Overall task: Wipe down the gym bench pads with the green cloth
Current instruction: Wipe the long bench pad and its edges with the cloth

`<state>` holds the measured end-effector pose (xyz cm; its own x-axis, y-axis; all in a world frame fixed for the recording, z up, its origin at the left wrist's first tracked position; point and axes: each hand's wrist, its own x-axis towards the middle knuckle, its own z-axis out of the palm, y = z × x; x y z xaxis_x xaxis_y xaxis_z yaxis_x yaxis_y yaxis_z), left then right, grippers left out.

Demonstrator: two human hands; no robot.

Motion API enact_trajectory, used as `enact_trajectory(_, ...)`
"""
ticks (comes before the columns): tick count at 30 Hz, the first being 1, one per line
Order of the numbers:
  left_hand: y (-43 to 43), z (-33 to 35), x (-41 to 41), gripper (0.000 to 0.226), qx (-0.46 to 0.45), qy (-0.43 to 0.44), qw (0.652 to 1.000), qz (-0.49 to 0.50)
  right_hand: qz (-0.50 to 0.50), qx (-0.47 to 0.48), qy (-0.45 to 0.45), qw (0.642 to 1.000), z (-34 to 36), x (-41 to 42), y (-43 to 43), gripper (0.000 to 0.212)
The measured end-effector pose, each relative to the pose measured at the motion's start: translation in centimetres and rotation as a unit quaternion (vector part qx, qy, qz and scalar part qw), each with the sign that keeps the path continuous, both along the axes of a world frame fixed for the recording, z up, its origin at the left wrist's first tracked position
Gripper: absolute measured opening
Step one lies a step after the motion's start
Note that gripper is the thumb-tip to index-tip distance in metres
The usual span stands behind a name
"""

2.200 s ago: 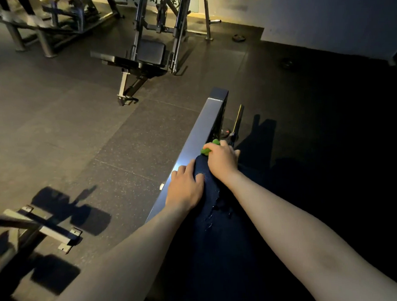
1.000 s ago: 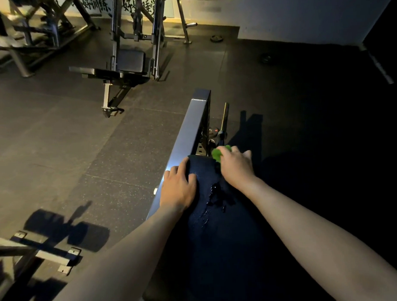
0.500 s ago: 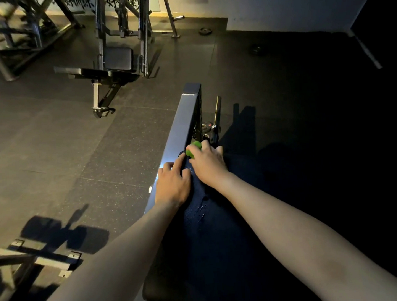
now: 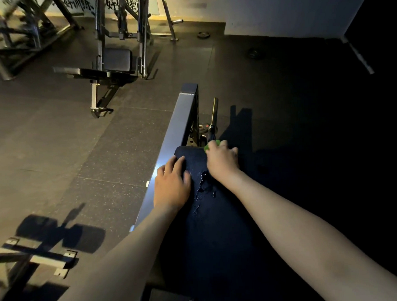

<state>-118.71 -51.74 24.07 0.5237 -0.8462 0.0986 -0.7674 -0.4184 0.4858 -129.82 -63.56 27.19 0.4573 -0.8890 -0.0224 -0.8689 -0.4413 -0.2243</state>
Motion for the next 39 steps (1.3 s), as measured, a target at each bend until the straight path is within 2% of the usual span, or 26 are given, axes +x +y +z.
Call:
enact_trajectory(4, 0.5, -0.1, 0.1, 0.052, 0.005, 0.001, 1.0, -0.013, 0.102, 0.004, 0.005, 0.995, 0.4, 3.3, 1.6, 0.031)
enact_trajectory(6, 0.1, 0.1, 0.5, 0.053, 0.003, 0.01, 1.0, -0.022, 0.116, 0.025, -0.002, 0.993, 0.8, 2.7, 1.3, 0.035)
enact_trajectory(17, 0.8, -0.4, 0.9, 0.043, -0.032, 0.018, 0.999, -0.018, -0.05, -0.043, 0.011, 0.998, -0.7, -6.2, -2.6, 0.027)
enact_trajectory(20, 0.5, 0.0, 0.6, 0.044, -0.032, 0.019, 0.999, -0.016, -0.072, -0.064, 0.014, 0.995, -0.7, -6.5, -3.0, 0.027)
enact_trajectory(24, 0.1, 0.3, 0.2, 0.045, -0.028, 0.031, 0.999, -0.003, -0.017, -0.089, -0.005, 0.996, -0.6, -2.6, -1.3, 0.035)
enact_trajectory(29, 0.2, 0.2, 0.4, 0.047, -0.022, 0.031, 0.999, -0.009, 0.073, -0.069, -0.002, 0.995, 0.0, 2.0, 0.7, 0.034)
enact_trajectory(32, 0.2, 0.3, 0.5, 0.047, -0.024, 0.037, 0.999, -0.014, 0.11, -0.05, -0.013, 0.993, 0.1, 1.9, 1.2, 0.033)
enact_trajectory(39, 0.8, 0.3, 0.5, 0.047, -0.038, 0.021, 0.999, -0.025, 0.073, -0.084, -0.016, 0.994, -0.3, -2.6, -0.4, 0.027)
